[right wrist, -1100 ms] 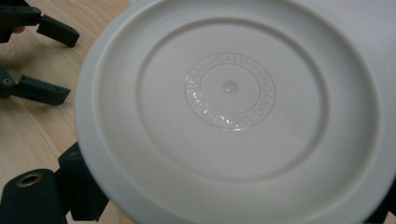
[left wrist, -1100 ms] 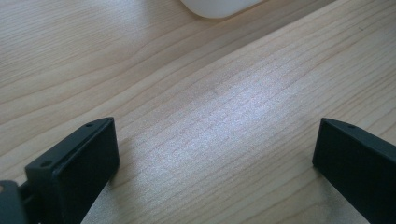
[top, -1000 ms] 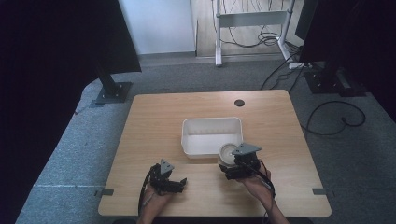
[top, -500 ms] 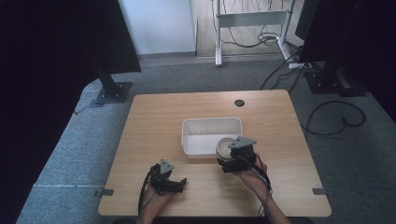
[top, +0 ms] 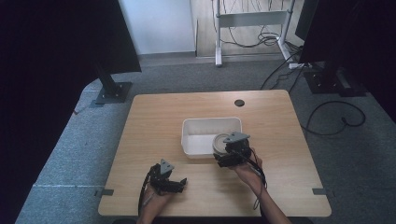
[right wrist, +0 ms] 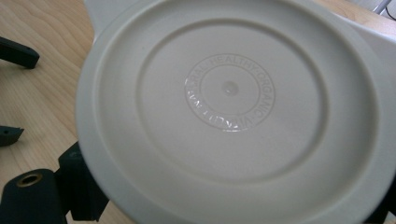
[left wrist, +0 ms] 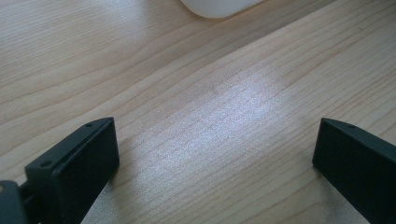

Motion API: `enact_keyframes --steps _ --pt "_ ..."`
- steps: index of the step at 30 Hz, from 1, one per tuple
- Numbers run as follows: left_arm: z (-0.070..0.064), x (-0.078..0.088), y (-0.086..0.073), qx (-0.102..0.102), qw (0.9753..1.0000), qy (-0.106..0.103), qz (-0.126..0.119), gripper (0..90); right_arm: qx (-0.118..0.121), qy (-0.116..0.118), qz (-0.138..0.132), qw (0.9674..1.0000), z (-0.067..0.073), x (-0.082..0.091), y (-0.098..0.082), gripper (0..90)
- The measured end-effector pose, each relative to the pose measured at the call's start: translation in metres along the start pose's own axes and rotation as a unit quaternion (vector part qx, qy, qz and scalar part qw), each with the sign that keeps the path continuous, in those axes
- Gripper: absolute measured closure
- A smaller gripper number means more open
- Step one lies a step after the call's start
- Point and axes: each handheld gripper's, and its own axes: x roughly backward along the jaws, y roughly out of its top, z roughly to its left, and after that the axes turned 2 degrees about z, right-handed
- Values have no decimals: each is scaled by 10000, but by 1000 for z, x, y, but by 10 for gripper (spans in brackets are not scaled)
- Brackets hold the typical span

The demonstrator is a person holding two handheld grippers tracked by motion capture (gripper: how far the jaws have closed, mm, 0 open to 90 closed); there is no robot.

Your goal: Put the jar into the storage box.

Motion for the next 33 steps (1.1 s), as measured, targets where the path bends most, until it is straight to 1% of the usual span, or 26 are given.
enact_keyframes --steps 9,21,27,33 --pt "0 0 0 -8 10000 0 6 0 12 -26 -5 10000 -1 -9 8 98" --pt "0 0 0 -4 10000 -7 -1 0 84 -48 -66 9999 1 -26 23 98" --pt "0 0 0 -9 10000 -9 3 0 140 -34 -51 9999 4 -36 28 98" --pt "0 0 0 -7 10000 -7 1 0 140 -17 -58 9999 6 -47 32 98"
